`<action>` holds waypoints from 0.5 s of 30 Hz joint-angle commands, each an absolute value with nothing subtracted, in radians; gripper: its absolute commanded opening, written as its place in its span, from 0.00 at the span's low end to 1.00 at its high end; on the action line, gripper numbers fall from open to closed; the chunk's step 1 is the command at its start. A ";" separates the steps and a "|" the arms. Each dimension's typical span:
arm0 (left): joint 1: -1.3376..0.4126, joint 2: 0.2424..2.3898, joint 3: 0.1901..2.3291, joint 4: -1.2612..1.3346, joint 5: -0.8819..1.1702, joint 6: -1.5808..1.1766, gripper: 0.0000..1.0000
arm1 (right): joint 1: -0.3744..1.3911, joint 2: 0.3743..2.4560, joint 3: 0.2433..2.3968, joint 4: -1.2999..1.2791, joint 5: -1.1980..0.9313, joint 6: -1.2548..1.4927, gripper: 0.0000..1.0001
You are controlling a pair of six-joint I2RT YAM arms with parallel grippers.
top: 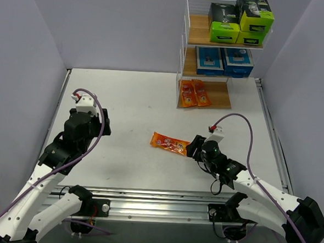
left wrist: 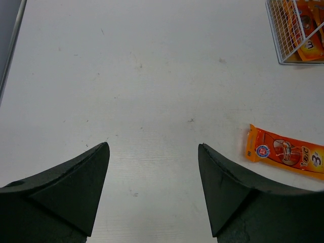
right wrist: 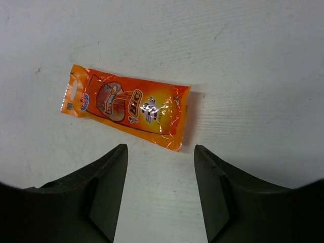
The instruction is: Place and organize the shaving razors onto the shelf
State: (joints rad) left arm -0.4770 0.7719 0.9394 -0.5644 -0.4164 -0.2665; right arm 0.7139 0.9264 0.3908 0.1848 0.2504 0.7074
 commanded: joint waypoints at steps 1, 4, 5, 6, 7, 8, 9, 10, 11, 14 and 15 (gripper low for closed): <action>-0.482 0.770 0.943 -0.515 -0.405 -0.258 0.80 | 0.718 0.948 0.429 0.244 0.224 0.631 0.51; -0.482 0.775 0.945 -0.518 -0.407 -0.261 0.83 | 0.716 0.979 0.442 0.264 0.201 0.582 0.51; -0.482 0.775 0.946 -0.518 -0.405 -0.261 0.85 | 0.716 0.995 0.452 0.274 0.189 0.562 0.52; -0.482 0.776 0.946 -0.518 -0.406 -0.262 0.88 | 0.716 1.005 0.457 0.279 0.181 0.548 0.52; -0.482 0.778 0.948 -0.522 -0.410 -0.262 0.97 | 0.716 1.018 0.460 0.290 0.173 0.535 0.52; -0.482 0.778 0.950 -0.523 -0.413 -0.264 0.97 | 0.716 1.025 0.469 0.293 0.167 0.526 0.52; -0.482 0.779 0.951 -0.525 -0.419 -0.267 0.94 | 0.716 1.031 0.474 0.296 0.155 0.508 0.52; -0.480 0.781 0.951 -0.528 -0.428 -0.268 0.94 | 0.716 1.037 0.480 0.305 0.144 0.496 0.52; -0.480 0.782 0.953 -0.531 -0.431 -0.268 0.94 | 0.716 1.048 0.483 0.310 0.135 0.483 0.52; -0.480 0.795 0.962 -0.541 -0.439 -0.270 0.94 | 0.716 1.061 0.497 0.325 0.104 0.445 0.53; -0.480 0.796 0.963 -0.543 -0.434 -0.267 0.94 | 0.716 1.066 0.505 0.327 0.100 0.437 0.53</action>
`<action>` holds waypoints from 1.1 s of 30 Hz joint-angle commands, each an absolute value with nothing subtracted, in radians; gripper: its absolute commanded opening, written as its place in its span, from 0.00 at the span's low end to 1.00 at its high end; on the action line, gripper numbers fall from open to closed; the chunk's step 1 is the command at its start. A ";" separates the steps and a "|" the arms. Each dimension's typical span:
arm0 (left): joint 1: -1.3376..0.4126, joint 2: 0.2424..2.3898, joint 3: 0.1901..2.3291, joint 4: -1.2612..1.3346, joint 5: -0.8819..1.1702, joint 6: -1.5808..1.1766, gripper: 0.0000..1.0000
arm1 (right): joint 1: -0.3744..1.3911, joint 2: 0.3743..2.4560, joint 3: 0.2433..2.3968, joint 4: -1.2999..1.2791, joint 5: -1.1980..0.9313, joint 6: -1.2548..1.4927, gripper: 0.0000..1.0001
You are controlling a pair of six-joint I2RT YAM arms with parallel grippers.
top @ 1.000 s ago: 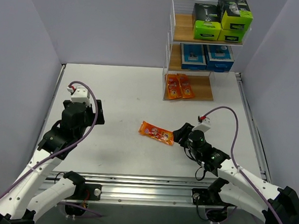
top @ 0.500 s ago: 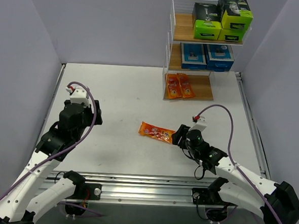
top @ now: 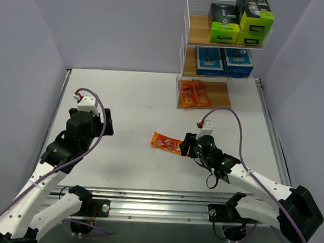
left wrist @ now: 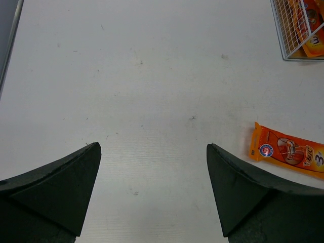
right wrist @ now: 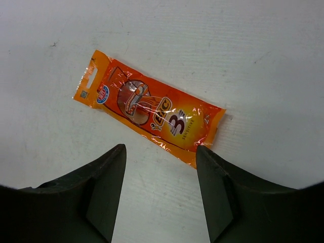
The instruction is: Place and organize the shaving razors onto the shelf
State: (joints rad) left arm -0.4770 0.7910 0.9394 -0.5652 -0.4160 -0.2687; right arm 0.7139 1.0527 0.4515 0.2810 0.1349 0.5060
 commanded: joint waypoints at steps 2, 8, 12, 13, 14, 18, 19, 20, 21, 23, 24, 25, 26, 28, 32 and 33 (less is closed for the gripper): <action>-0.480 0.792 0.960 -0.540 -0.419 -0.261 0.97 | 0.715 1.084 0.512 0.322 0.092 0.416 0.53; -0.480 0.759 0.945 -0.520 -0.417 -0.259 0.90 | 0.710 1.164 0.549 0.318 0.069 0.380 0.50; -0.480 0.773 0.950 -0.525 -0.413 -0.259 0.95 | 0.699 1.209 0.558 0.337 0.052 0.377 0.50; -0.480 0.776 0.951 -0.528 -0.416 -0.261 0.98 | 0.696 1.215 0.560 0.348 0.048 0.379 0.50; -0.480 0.779 0.954 -0.531 -0.417 -0.261 0.96 | 0.695 1.224 0.560 0.354 0.046 0.379 0.50; -0.480 0.773 0.951 -0.526 -0.423 -0.262 0.94 | 0.690 1.241 0.560 0.376 0.029 0.387 0.50; -0.480 0.770 0.950 -0.525 -0.422 -0.262 0.94 | 0.689 1.244 0.561 0.382 0.026 0.387 0.50; -0.480 0.764 0.948 -0.523 -0.422 -0.261 0.94 | 0.689 1.249 0.560 0.383 0.026 0.387 0.50; -0.480 0.764 0.948 -0.522 -0.422 -0.261 0.94 | 0.687 1.250 0.563 0.385 0.025 0.385 0.50; -0.480 0.758 0.948 -0.522 -0.417 -0.258 0.99 | 0.687 1.258 0.566 0.382 0.023 0.382 0.50; -0.480 0.756 0.950 -0.522 -0.413 -0.255 0.88 | 0.687 1.259 0.566 0.382 0.023 0.380 0.50; -0.480 0.755 0.948 -0.520 -0.410 -0.255 0.82 | 0.686 1.261 0.568 0.380 0.021 0.379 0.50; -0.480 0.752 0.946 -0.519 -0.408 -0.253 0.80 | 0.686 1.265 0.568 0.380 0.021 0.379 0.50; -0.480 0.750 0.945 -0.517 -0.413 -0.253 0.83 | 0.681 1.269 0.563 0.383 0.021 0.380 0.50; -0.480 0.753 0.945 -0.518 -0.419 -0.258 0.86 | 0.680 1.278 0.560 0.396 0.017 0.385 0.51; -0.480 0.755 0.945 -0.518 -0.419 -0.258 0.87 | 0.677 1.279 0.558 0.399 0.017 0.385 0.51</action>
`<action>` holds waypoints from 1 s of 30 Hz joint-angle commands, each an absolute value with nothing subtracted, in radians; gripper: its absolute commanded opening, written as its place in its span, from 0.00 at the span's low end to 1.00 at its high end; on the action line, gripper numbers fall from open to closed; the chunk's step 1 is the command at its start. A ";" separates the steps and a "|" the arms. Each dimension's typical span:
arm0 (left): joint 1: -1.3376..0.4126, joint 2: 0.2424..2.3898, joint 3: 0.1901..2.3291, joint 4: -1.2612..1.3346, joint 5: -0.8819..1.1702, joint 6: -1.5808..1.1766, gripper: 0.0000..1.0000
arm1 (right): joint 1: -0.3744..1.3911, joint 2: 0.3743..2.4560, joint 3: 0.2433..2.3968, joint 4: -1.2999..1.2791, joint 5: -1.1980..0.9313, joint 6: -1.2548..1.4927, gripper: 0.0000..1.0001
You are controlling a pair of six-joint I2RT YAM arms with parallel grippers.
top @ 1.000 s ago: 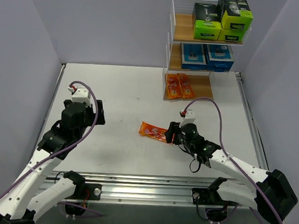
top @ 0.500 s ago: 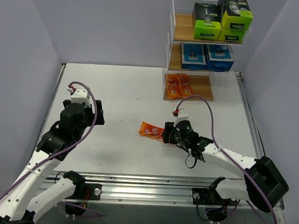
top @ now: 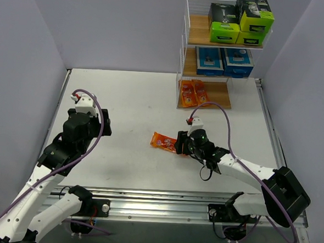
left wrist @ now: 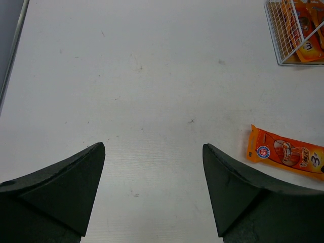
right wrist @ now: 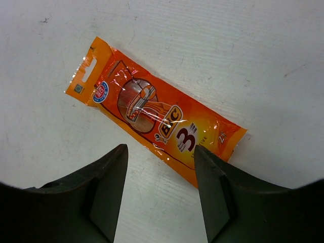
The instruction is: Place and organize the shaving razors onto the shelf
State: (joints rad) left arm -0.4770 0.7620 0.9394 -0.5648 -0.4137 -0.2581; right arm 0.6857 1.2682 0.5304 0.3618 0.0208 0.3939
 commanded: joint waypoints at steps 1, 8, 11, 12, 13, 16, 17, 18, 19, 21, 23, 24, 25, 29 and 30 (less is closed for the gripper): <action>-0.480 0.755 0.945 -0.518 -0.419 -0.258 0.87 | 0.678 1.284 0.558 0.400 0.015 0.387 0.51; -0.480 0.761 0.948 -0.520 -0.422 -0.259 0.96 | 0.666 1.331 0.584 0.376 0.015 0.371 0.54; -0.480 0.756 0.946 -0.517 -0.420 -0.259 0.94 | 0.664 1.351 0.594 0.371 0.011 0.365 0.55; -0.480 0.753 0.943 -0.514 -0.419 -0.258 0.94 | 0.663 1.354 0.597 0.370 0.009 0.364 0.56; -0.480 0.752 0.942 -0.511 -0.417 -0.256 0.94 | 0.663 1.359 0.598 0.370 0.009 0.362 0.56; -0.479 0.742 0.939 -0.506 -0.402 -0.247 0.91 | 0.661 1.365 0.603 0.370 0.008 0.359 0.57; -0.479 0.739 0.937 -0.503 -0.399 -0.248 0.87 | 0.658 1.367 0.601 0.370 0.009 0.359 0.58; -0.479 0.739 0.937 -0.503 -0.399 -0.249 0.87 | 0.658 1.370 0.603 0.370 0.008 0.359 0.58; -0.479 0.741 0.937 -0.503 -0.402 -0.249 0.87 | 0.658 1.373 0.604 0.370 0.009 0.359 0.58; -0.479 0.745 0.939 -0.506 -0.407 -0.252 0.90 | 0.657 1.379 0.603 0.371 0.009 0.359 0.59; -0.479 0.750 0.939 -0.508 -0.408 -0.253 0.92 | 0.657 1.382 0.609 0.368 0.008 0.356 0.59; -0.479 0.752 0.940 -0.508 -0.410 -0.253 0.93 | 0.654 1.384 0.611 0.364 0.009 0.354 0.59; -0.479 0.755 0.940 -0.508 -0.410 -0.255 0.93 | 0.655 1.382 0.615 0.359 0.009 0.351 0.59; -0.479 0.759 0.942 -0.509 -0.410 -0.256 0.93 | 0.634 1.387 0.632 0.334 0.029 0.333 0.60; -0.479 0.759 0.942 -0.509 -0.408 -0.256 0.94 | 0.627 1.394 0.638 0.325 0.025 0.327 0.60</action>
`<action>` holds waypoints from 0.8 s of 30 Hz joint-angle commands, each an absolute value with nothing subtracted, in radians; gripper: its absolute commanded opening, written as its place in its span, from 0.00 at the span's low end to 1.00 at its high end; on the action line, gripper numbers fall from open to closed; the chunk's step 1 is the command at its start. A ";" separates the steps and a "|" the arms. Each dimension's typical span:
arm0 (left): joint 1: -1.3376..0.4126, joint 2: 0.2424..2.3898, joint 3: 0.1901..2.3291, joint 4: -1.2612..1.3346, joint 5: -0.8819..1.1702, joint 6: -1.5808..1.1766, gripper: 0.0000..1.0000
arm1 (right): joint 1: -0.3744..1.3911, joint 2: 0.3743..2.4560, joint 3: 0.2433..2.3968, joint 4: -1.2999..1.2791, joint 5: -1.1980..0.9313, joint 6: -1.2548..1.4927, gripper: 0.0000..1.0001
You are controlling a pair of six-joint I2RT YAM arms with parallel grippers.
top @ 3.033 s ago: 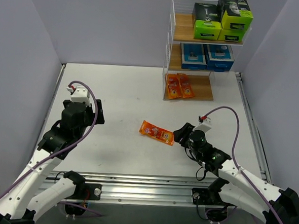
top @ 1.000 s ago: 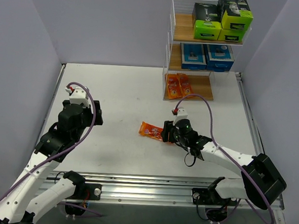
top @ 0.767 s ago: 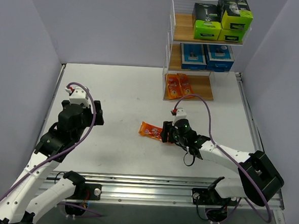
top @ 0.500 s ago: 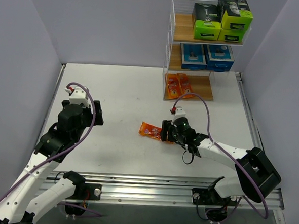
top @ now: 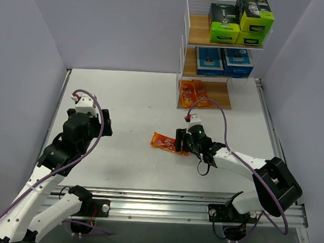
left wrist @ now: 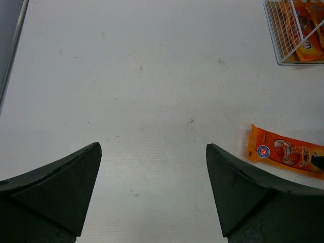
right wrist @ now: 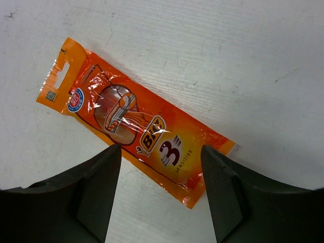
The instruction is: Place and organize the shaving razors onto the shelf
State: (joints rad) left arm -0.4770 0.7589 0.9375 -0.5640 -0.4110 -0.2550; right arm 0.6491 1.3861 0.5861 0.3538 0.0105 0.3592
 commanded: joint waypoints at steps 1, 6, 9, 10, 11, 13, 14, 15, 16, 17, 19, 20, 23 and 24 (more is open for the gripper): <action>-0.479 0.761 0.942 -0.509 -0.405 -0.258 0.94 | 0.620 1.400 0.643 0.322 0.020 0.318 0.60; -0.479 0.762 0.942 -0.509 -0.402 -0.258 0.94 | 0.612 1.468 0.689 0.305 -0.041 0.229 0.63; -0.479 0.764 0.942 -0.509 -0.402 -0.258 0.94 | 0.606 1.517 0.712 0.310 -0.113 0.198 0.68; -0.479 0.765 0.942 -0.509 -0.402 -0.258 0.94 | 0.606 1.531 0.718 0.310 -0.132 0.178 0.68; -0.479 0.767 0.942 -0.509 -0.402 -0.258 0.94 | 0.606 1.540 0.727 0.305 -0.141 0.172 0.69; -0.479 0.770 0.942 -0.512 -0.403 -0.258 0.94 | 0.607 1.565 0.744 0.301 -0.161 0.163 0.69; -0.479 0.772 0.943 -0.512 -0.403 -0.258 0.94 | 0.606 1.569 0.744 0.307 -0.167 0.160 0.69; -0.479 0.773 0.943 -0.512 -0.403 -0.258 0.94 | 0.606 1.578 0.745 0.308 -0.173 0.158 0.70; -0.479 0.775 0.943 -0.512 -0.403 -0.258 0.94 | 0.606 1.586 0.747 0.310 -0.179 0.155 0.70; -0.479 0.775 0.943 -0.512 -0.403 -0.258 0.94 | 0.606 1.591 0.749 0.308 -0.198 0.152 0.70; -0.477 0.776 0.945 -0.514 -0.402 -0.258 0.94 | 0.606 1.605 0.749 0.307 -0.210 0.155 0.70; -0.477 0.778 0.945 -0.514 -0.402 -0.258 0.94 | 0.606 1.606 0.744 0.308 -0.219 0.163 0.70; -0.477 0.778 0.945 -0.515 -0.402 -0.258 0.94 | 0.607 1.595 0.713 0.331 -0.238 0.189 0.69; -0.477 0.776 0.945 -0.514 -0.402 -0.258 0.94 | 0.607 1.579 0.704 0.337 -0.244 0.195 0.69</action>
State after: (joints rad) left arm -0.4770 0.7799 0.9375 -0.5640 -0.4107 -0.2554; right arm 0.6094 1.6009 0.7139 0.3260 -0.1986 0.1822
